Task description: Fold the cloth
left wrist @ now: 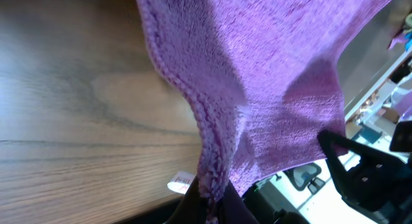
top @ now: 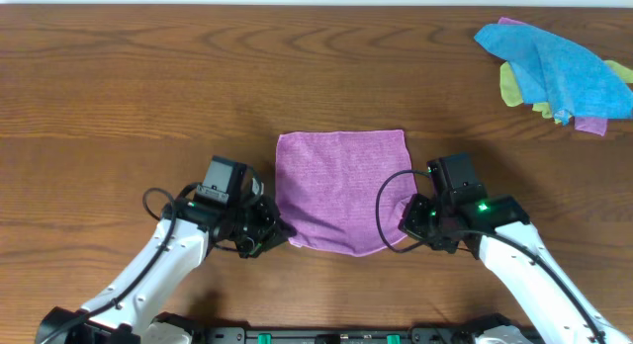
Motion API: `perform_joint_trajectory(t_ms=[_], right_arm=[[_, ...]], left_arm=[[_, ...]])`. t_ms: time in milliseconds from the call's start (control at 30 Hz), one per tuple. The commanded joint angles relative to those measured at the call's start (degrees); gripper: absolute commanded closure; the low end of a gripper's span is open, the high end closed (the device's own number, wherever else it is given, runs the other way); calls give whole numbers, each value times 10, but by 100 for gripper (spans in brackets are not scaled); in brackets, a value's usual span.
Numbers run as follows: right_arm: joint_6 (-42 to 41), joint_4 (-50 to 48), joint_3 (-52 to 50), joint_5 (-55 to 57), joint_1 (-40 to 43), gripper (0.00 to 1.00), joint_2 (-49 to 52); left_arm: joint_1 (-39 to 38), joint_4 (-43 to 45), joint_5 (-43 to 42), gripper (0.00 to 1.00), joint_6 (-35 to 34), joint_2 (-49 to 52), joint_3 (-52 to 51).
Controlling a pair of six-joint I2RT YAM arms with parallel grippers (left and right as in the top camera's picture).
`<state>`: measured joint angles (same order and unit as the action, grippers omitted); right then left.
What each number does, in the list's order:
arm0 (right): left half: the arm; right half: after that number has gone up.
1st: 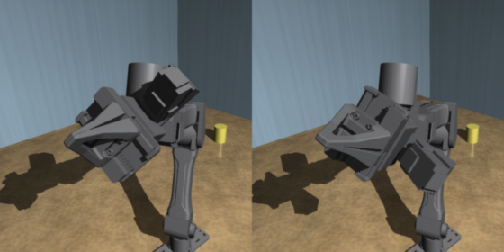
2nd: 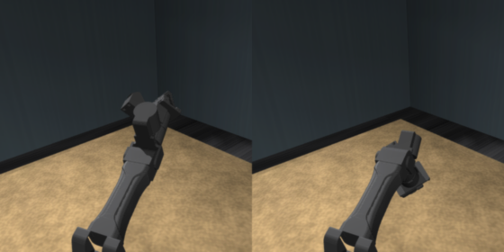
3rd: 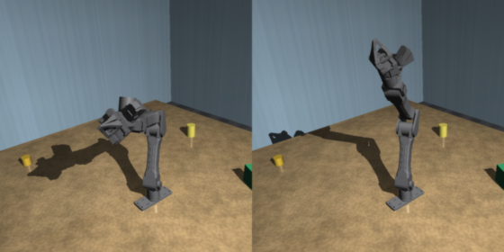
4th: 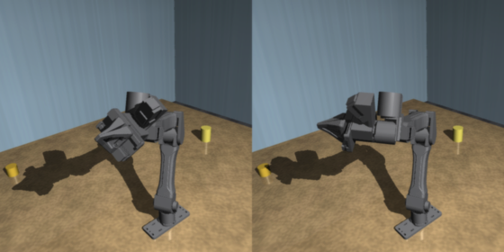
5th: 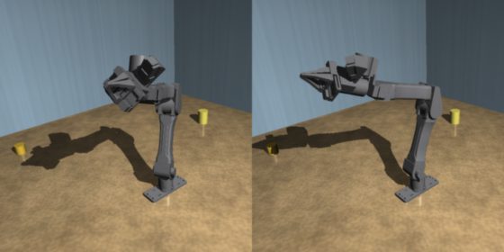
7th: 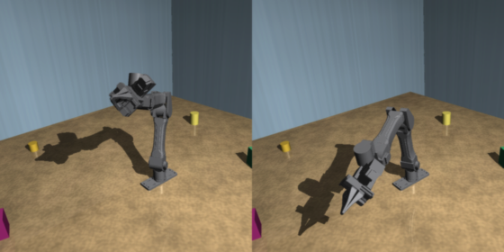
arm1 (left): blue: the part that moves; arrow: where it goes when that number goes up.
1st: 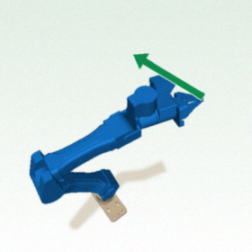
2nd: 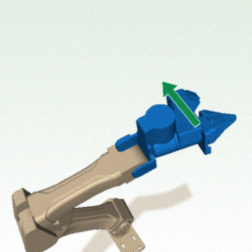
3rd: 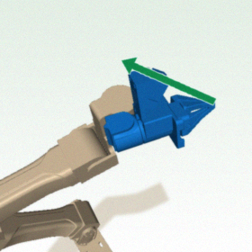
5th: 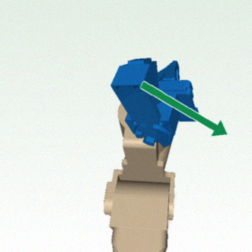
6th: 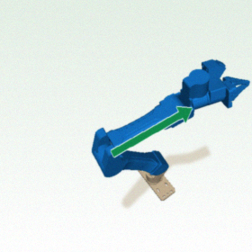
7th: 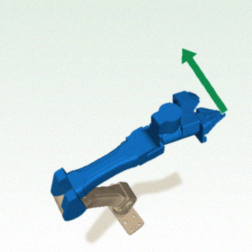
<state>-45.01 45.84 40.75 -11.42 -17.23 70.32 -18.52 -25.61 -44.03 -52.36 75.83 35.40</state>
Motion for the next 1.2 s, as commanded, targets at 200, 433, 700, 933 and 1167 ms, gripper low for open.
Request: perform_joint_trajectory(t_ms=[200,433,700,933,1167], right_arm=[[-13,-44,5,38,-4,99,-7],[-12,-68,5,55,-3,99,-7],[-12,-111,5,70,1,99,-7],[-12,-153,5,78,5,99,-7],[-4,-179,5,99,7,99,-6]], left_arm=[[53,-16,41,94,32,-6,31],[61,1,45,94,35,-6,31],[62,15,90,94,31,-6,61],[62,50,113,94,31,7,77],[62,96,115,94,31,35,80]])
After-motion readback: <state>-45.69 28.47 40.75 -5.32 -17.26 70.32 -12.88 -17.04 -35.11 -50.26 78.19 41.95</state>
